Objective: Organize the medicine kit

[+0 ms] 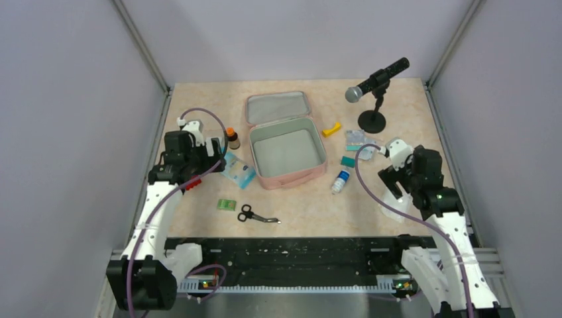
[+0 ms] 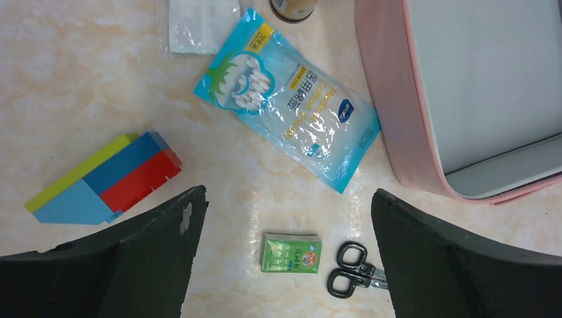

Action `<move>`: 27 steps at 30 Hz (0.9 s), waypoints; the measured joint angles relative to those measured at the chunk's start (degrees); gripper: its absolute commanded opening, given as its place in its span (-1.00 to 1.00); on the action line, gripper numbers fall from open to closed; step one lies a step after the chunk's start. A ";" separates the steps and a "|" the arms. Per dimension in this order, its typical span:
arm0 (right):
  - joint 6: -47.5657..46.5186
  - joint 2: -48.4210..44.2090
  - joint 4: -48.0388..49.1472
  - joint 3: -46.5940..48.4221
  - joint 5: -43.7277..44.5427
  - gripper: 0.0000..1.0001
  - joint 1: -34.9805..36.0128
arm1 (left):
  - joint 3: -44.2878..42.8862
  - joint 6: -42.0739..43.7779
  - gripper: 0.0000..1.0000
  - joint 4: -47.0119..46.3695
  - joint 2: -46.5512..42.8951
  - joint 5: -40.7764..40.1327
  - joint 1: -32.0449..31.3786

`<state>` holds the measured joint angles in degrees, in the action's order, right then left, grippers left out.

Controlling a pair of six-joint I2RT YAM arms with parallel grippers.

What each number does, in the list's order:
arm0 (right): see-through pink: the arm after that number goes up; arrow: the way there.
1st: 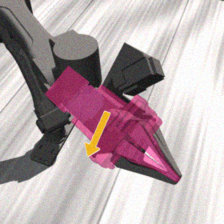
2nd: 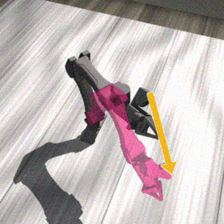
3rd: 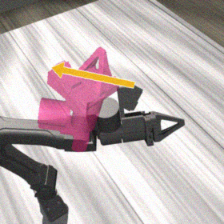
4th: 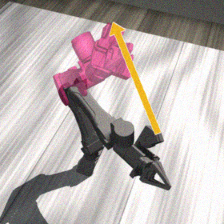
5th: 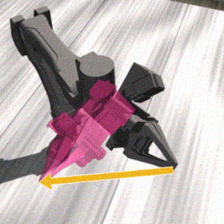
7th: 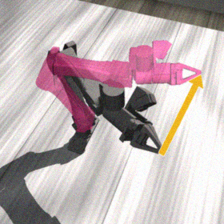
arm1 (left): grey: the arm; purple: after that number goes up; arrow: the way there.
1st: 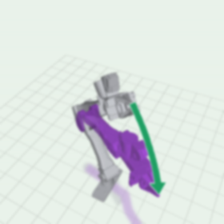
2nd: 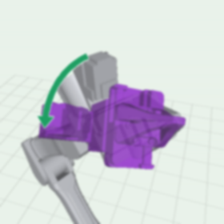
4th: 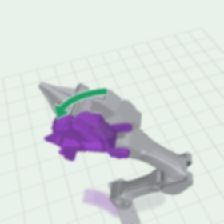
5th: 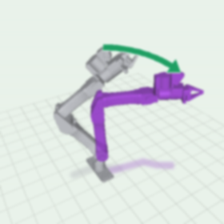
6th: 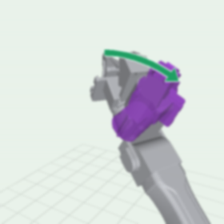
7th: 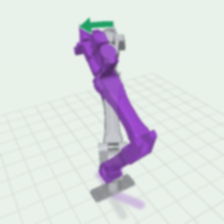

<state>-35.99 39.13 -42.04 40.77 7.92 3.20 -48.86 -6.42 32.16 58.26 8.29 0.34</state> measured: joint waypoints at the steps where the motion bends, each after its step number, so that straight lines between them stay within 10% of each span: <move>1: -0.31 0.83 0.63 0.00 -0.81 0.96 0.00 | 0.00 -1.16 0.98 0.52 0.02 0.04 0.11; 9: -4.96 7.23 0.61 3.96 -19.76 0.78 2.36 | 0.00 -7.52 0.80 3.02 8.00 3.41 3.87; 27: 10.10 19.78 7.30 7.28 -20.79 0.63 20.04 | 0.24 -23.80 0.39 -5.25 21.94 6.25 10.51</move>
<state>-25.89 58.92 -34.74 48.05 -12.86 23.24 -48.62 -30.22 26.92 80.20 14.55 10.85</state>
